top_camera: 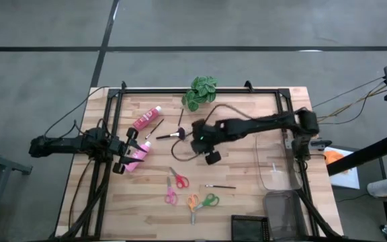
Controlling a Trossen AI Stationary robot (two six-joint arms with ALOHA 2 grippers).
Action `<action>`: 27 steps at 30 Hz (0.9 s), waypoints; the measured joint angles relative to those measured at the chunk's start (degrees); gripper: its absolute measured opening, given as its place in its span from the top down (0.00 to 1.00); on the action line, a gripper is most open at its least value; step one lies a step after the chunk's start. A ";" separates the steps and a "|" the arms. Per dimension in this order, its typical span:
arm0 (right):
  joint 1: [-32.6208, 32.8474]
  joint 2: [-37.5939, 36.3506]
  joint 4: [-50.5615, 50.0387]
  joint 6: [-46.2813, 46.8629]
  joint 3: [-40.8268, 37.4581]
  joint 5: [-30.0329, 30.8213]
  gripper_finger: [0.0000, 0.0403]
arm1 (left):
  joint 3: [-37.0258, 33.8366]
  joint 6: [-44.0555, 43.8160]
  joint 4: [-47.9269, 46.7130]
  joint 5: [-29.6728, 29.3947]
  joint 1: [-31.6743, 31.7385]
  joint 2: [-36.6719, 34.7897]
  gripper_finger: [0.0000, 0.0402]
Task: Pick & Place Paint Supplies
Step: Put the pink paint bottle into the transparent bin
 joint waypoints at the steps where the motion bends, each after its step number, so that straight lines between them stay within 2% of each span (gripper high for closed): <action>1: -0.42 -2.13 0.75 2.28 -0.29 -0.24 0.72 | 0.00 0.02 0.01 0.00 0.00 -0.01 0.58; 6: -1.92 -13.10 6.46 10.92 -3.02 -0.25 0.72 | 0.01 0.02 0.00 0.00 0.00 0.01 0.58; 10: -1.96 -21.92 9.42 14.42 -6.83 3.97 0.72 | 0.01 0.01 0.01 0.00 0.00 0.01 0.58; 20: 1.40 -42.83 10.22 25.60 -20.92 25.70 0.72 | 0.00 0.02 0.01 0.00 0.00 0.01 0.58; 27: 8.36 -53.77 10.05 31.52 -30.40 40.41 0.72 | -0.01 0.02 0.02 0.00 0.00 0.01 0.58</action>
